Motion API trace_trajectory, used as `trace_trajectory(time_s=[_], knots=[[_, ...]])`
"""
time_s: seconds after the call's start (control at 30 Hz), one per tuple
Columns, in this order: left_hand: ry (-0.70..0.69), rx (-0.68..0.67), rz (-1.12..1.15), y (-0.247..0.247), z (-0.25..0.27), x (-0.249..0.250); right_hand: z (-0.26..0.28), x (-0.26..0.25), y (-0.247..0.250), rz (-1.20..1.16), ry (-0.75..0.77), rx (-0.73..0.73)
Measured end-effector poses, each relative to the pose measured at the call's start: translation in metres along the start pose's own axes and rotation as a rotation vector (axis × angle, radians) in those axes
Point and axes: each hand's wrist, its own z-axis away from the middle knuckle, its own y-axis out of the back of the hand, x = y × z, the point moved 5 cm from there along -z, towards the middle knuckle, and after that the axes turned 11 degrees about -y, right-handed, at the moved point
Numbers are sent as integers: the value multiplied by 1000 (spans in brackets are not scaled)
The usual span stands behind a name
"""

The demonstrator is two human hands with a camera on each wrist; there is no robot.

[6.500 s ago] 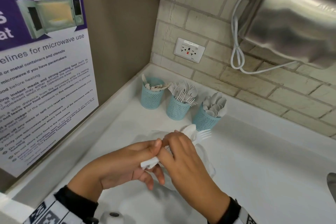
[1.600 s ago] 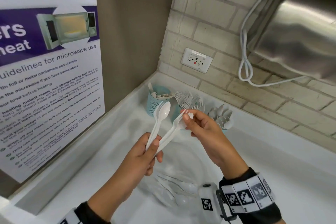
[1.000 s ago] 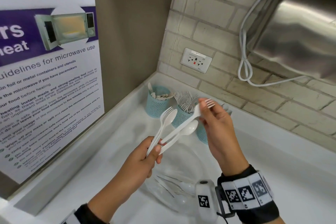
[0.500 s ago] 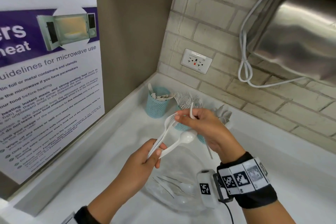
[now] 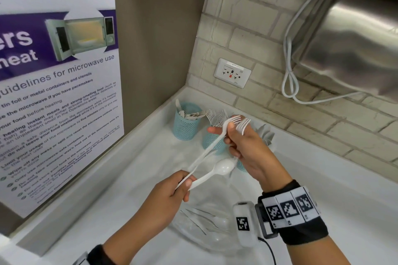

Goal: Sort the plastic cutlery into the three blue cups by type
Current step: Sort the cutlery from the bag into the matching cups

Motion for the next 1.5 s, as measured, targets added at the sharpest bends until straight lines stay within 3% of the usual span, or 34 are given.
trace_trajectory(time_s=[0.23,0.37,0.63,0.97,1.13,1.37,1.5], knots=[[54,48,25,5,-1,-4,-8,-5,20,-564,21,102],[69,49,31,4,-1,-5,-9,-3,29,-759,7,153],[80,50,49,4,-4,-5,-15,-1,37,-530,-62,165],[93,62,63,6,-4,-6,-20,-10,51,-489,248,282],[107,69,80,7,-3,-7,-30,-12,61,-273,434,488],[113,58,70,7,-3,-7,-50,-6,53,217,418,702],[125,49,75,7,-3,-8,-57,1,43,571,417,693]])
